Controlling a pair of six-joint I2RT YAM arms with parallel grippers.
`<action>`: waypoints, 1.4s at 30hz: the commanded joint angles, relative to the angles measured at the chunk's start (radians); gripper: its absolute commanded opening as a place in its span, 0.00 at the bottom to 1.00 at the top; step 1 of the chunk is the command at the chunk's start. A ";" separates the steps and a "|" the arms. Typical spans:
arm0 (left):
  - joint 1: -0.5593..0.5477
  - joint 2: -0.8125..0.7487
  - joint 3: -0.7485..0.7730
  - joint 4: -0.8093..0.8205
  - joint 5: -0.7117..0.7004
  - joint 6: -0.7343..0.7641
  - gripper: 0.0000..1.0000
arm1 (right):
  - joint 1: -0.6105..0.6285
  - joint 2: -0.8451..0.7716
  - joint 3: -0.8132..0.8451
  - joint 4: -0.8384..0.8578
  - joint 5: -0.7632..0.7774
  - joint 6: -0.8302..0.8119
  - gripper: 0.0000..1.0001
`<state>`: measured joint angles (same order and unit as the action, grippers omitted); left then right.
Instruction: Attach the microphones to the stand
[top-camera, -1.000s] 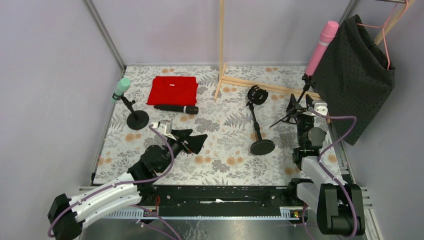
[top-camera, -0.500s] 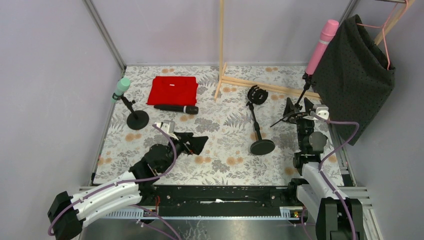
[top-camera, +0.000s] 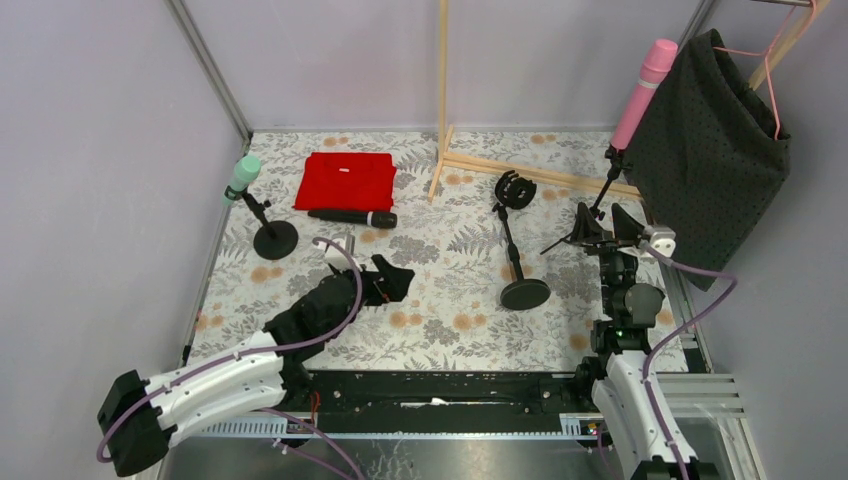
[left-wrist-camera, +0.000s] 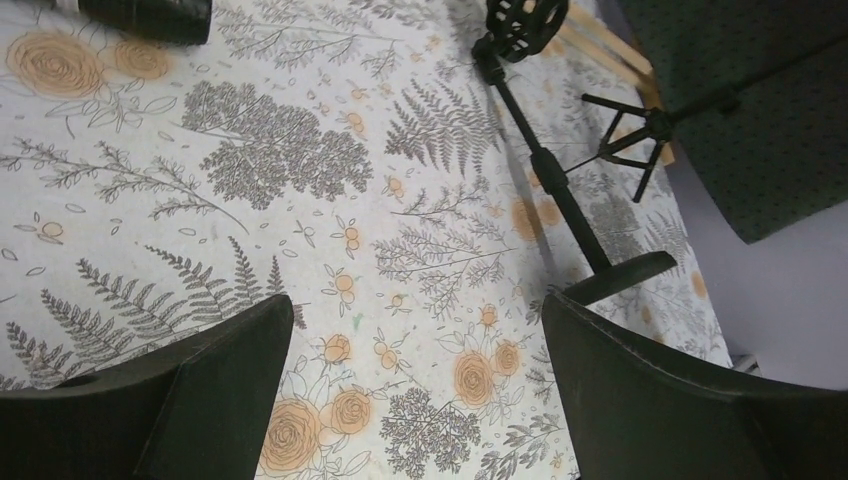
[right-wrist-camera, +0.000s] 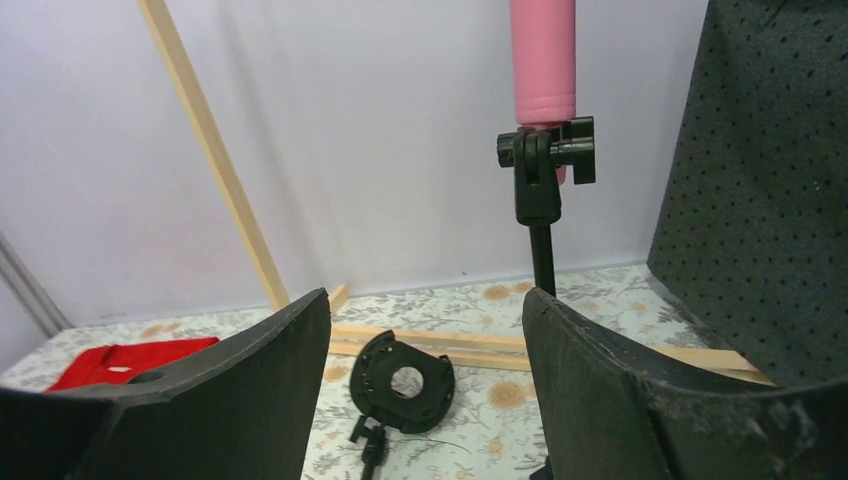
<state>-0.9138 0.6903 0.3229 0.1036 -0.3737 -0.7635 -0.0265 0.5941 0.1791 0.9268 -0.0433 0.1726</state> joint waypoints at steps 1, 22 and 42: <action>0.008 0.094 0.121 -0.135 -0.036 -0.090 0.99 | -0.002 -0.082 0.011 -0.095 -0.002 0.102 0.77; 0.033 0.208 0.205 -0.240 -0.052 -0.115 0.99 | -0.002 -0.315 0.345 -0.855 0.069 0.324 0.79; 0.257 0.253 0.248 -0.257 0.089 -0.059 0.99 | 0.370 0.098 0.570 -1.096 0.029 0.117 0.82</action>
<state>-0.6724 0.9527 0.5198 -0.1684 -0.2897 -0.8421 0.1173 0.5987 0.6617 -0.1337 -0.2157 0.4370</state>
